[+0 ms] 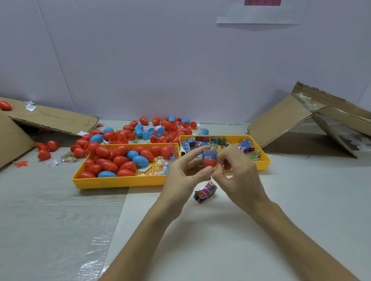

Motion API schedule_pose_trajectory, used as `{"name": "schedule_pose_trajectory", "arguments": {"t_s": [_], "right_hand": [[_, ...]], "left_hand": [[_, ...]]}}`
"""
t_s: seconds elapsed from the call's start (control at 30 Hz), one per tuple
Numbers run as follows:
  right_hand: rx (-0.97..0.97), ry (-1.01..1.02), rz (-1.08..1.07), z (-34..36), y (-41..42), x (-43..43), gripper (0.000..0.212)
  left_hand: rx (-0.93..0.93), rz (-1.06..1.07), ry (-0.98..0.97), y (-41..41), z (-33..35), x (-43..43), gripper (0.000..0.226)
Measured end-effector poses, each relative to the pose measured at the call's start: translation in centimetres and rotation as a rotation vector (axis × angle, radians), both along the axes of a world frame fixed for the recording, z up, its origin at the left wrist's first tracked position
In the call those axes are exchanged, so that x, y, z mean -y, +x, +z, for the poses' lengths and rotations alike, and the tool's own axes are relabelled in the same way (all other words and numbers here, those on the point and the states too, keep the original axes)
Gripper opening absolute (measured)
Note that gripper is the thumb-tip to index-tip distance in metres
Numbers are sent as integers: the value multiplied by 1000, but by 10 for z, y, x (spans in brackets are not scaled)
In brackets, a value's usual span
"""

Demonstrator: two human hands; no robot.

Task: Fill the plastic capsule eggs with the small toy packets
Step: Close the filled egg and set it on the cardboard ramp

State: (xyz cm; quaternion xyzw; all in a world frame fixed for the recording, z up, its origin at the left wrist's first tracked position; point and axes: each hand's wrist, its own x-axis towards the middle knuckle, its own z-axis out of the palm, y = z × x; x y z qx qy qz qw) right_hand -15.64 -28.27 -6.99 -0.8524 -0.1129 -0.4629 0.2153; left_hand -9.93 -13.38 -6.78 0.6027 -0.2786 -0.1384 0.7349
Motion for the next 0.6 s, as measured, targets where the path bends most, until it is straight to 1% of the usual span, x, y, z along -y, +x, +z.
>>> {"name": "schedule_pose_trajectory", "arguments": {"t_s": [0.1,0.17,0.23,0.33,0.4,0.5,0.6], "right_hand": [[-8,0,46,-1,0,-6,4],[24,54,53,-1,0,-6,5],[59,88,47,-1,0,-2,4],[51,73,57,-1,-2,4,24],[24,62,93,-1,-1,2,33],[12,36,125,-1,2,1,37],[42,29,116,-3,3,2,37]], "left_hand": [[-48,77,-48,4,2,-5,48],[-70,87,-50,8,2,-7,49],[-34,85,-33,8,2,-7,50],[56,106,-3,4,0,-2,50],[84,144,-12,2,0,-1,50],[127,168,-28,2,1,-3,45],[160,169,-29,1,2,-3,45]]}}
